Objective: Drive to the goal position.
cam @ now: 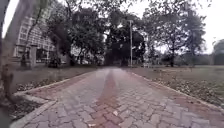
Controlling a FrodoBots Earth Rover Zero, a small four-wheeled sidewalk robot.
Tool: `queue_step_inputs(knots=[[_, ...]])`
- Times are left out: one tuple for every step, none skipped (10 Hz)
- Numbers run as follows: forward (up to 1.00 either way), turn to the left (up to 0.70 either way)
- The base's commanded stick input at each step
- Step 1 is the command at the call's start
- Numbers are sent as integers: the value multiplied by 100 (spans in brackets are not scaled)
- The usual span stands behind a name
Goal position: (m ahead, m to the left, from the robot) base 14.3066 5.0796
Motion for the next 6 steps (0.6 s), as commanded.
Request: queue_step_inputs(knots=[[70, 0], [70, 0], [70, 0], [70, 0], [70, 0], [70, 0]])
